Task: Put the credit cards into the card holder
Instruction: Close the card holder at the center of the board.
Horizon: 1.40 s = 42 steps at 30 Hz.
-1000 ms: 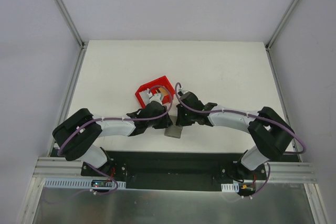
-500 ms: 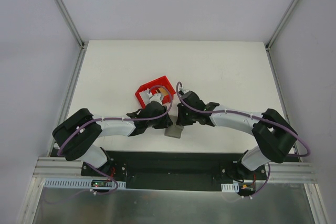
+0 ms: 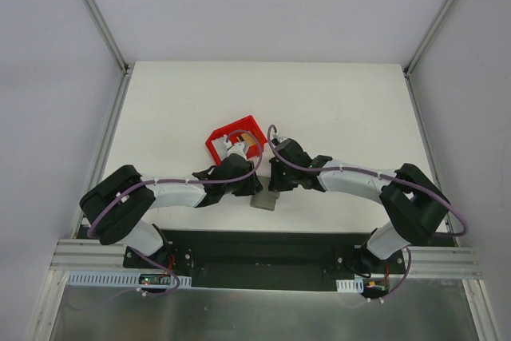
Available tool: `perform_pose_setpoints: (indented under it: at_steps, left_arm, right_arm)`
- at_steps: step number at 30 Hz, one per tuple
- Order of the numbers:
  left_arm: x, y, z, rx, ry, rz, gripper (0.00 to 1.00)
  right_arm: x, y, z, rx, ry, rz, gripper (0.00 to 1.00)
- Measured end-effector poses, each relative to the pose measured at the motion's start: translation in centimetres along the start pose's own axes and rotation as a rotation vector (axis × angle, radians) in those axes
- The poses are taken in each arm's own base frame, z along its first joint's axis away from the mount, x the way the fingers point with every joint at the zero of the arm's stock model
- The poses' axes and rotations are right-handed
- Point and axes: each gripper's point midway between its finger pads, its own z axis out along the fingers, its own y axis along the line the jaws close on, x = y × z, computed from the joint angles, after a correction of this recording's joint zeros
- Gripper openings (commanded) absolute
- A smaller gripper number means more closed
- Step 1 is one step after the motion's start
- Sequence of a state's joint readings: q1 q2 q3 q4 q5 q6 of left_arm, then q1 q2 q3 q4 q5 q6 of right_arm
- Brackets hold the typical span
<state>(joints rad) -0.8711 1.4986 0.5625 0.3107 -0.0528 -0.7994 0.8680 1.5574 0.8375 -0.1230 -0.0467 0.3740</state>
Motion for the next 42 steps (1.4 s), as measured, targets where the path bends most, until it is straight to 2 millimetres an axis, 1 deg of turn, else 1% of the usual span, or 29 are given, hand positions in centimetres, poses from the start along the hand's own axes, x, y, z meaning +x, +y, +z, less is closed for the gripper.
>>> perform_pose_setpoints:
  at_steps: [12,16,19,22,25,27,31,33,37,42]
  left_arm:
    - [0.0,0.0,0.0,0.000,0.000,0.000,0.36]
    - [0.0,0.0,0.0,0.000,0.000,0.000,0.36]
    - [0.0,0.0,0.0,0.000,0.000,0.000,0.36]
    - [0.0,0.0,0.0,0.001,0.000,0.000,0.38]
    - [0.0,0.0,0.0,0.002,0.000,0.001,0.38]
    - [0.0,0.0,0.0,0.002,0.000,0.001,0.38]
    - [0.0,-0.1,0.0,0.008,0.004,0.004,0.38]
    - [0.0,-0.2,0.0,0.009,0.004,0.004,0.38]
    - [0.0,-0.2,0.0,0.011,0.004,0.005,0.38]
    - [0.1,-0.2,0.0,0.011,0.004,0.005,0.38]
  right_arm:
    - [-0.4,0.5,0.5,-0.024,-0.013,0.005,0.07]
    - [-0.4,0.5,0.5,-0.021,-0.014,0.004,0.08]
    - [-0.7,0.4,-0.3,-0.019,-0.034,0.002,0.09]
    - [-1.2,0.5,-1.8,-0.025,-0.076,0.001,0.09]
    - [-1.5,0.1,-2.8,-0.022,-0.110,0.008,0.09]
    - [-1.2,-0.4,-2.9,-0.010,-0.110,0.019,0.09]
    - [0.7,-1.9,-2.3,0.025,-0.069,0.041,0.10]
    - [1.3,-2.3,-2.0,0.036,-0.055,0.047,0.09]
    - [1.4,-2.4,-1.4,0.041,-0.049,0.052,0.10]
    - [1.2,-2.3,-1.3,0.037,-0.054,0.051,0.10]
